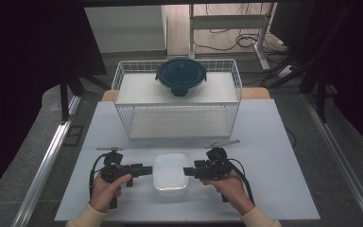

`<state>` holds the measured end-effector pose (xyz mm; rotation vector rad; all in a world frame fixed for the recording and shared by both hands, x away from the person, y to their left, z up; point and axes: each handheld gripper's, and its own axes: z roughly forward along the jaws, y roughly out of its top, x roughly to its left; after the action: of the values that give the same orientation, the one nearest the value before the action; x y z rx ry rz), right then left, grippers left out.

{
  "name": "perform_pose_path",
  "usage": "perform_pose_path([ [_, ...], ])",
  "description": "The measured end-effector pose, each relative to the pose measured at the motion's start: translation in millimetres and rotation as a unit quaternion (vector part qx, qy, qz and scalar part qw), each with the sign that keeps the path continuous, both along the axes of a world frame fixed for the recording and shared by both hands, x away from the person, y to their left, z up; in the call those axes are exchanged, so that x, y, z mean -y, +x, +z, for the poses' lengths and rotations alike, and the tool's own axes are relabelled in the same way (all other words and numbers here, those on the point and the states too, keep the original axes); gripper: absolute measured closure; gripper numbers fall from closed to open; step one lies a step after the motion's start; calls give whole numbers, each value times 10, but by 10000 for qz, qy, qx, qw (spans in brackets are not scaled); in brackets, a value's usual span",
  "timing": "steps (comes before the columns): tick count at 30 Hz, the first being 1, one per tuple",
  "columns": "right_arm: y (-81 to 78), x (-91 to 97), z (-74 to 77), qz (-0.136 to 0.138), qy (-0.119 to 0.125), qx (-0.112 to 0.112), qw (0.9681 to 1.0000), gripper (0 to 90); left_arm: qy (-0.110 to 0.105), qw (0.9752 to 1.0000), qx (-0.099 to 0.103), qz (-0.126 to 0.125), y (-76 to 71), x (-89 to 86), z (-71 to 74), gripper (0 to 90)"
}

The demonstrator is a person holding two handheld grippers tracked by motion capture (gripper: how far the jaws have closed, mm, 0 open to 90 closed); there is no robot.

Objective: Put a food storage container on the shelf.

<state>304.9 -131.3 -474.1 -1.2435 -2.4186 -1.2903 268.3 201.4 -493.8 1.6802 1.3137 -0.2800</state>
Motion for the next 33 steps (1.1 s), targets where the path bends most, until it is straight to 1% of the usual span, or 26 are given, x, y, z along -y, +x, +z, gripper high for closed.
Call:
perform_pose_path([
  [2, 29, -12, -27, -41, 74, -133, 9999, 361, 21, 10000, -45, -10, 12, 29, -32, 330],
  [6, 45, -21, -94, -108, 3, -255, 9996, 357, 57, 9999, -100, -34, 26, 56, -75, 345],
  [10, 62, -15, -173, -159, 93, -483, 9987, 357, -18, 9998, -187, -53, 52, 87, -124, 361],
  [12, 66, -19, -201, -142, 116, -553, 9983, 377, 21, 9998, -196, -75, 58, 116, -138, 375],
  [14, 69, -15, -216, -128, 169, -633, 9978, 423, 31, 9996, -224, -149, 63, 148, -155, 401],
  [16, 71, -10, -228, -151, 221, -693, 9972, 454, -21, 9996, -231, -170, 64, 163, -165, 436],
  [17, 73, -4, -235, -153, 252, -736, 9968, 476, -27, 9995, -238, -194, 64, 167, -164, 467],
  [19, 77, -1, -243, -143, 305, -806, 9962, 500, -42, 9994, -252, -227, 62, 179, -167, 496],
  [21, 79, -6, -260, -92, 382, -943, 9948, 534, -42, 9993, -265, -246, 56, 193, -170, 536],
  [23, 77, -7, -277, -69, 474, -1071, 9931, 550, 34, 9995, -249, -200, 44, 201, -173, 556],
  [24, 76, -1, -279, -98, 500, -1104, 9926, 567, 20, 9995, -261, -184, 42, 196, -177, 579],
  [26, 75, 32, -272, -180, 605, -1176, 9910, 643, -88, 9994, -318, -82, 40, 178, -184, 608],
  [27, 68, 50, -262, -254, 665, -1228, 9899, 657, -128, 9994, -315, -59, 37, 175, -183, 642],
  [28, 63, 57, -261, -266, 663, -1248, 9896, 665, -154, 9994, -318, -41, 34, 174, -182, 653],
  [29, 58, 66, -260, -278, 692, -1274, 9890, 674, -171, 9994, -311, -30, 23, 169, -176, 661],
  [31, 46, 96, -259, -327, 830, -1353, 9868, 704, -196, 9994, -267, -80, 8, 152, -161, 687],
  [32, 41, 110, -254, -334, 888, -1385, 9858, 720, -231, 9995, -228, -63, -4, 148, -144, 700],
  [33, 36, 131, -245, -333, 973, -1396, 9849, 737, -217, 9996, -190, -57, -13, 147, -129, 713],
])
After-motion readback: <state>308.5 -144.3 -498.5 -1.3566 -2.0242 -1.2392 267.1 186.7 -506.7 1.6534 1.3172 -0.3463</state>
